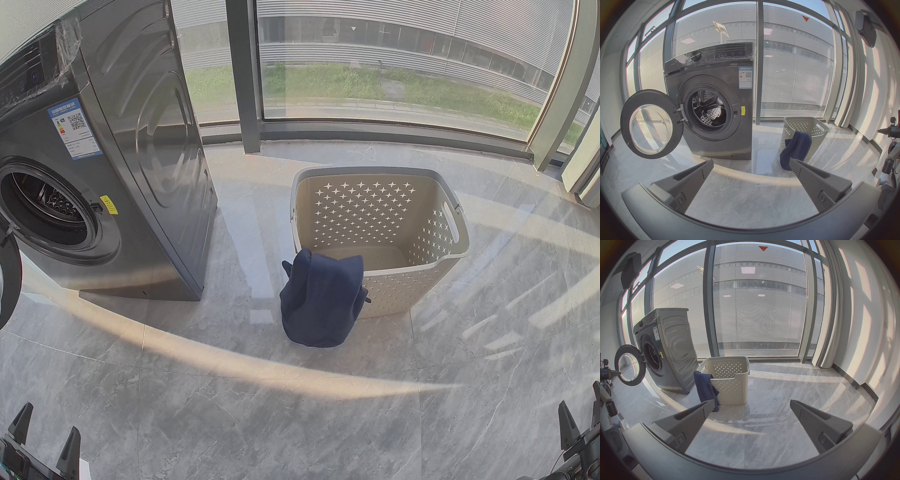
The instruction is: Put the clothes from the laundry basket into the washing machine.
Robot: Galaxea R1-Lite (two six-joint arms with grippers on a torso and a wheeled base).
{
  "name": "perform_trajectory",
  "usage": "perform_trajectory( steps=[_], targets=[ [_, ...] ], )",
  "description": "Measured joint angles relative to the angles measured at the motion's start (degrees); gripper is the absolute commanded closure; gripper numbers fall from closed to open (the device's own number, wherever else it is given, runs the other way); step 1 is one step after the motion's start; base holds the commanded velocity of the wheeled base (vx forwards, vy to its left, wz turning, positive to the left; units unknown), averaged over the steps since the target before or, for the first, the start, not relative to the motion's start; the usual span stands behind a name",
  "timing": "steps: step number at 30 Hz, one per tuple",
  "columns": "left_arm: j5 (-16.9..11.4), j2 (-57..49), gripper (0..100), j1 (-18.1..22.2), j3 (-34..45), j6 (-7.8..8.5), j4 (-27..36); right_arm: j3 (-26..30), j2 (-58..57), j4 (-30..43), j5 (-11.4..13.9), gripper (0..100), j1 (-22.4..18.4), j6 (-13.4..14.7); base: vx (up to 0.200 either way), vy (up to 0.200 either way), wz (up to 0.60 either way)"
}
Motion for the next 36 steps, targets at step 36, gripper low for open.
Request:
perform_trajectory(
  steps=[36],
  targets=[
    [0.0, 0.0, 0, 0.0, 0.0, 0.28, 0.0, -5.7, 1.3, -1.7, 0.3, 0, 0.0, 1.6, 0.067, 0.0, 0.0]
  ],
)
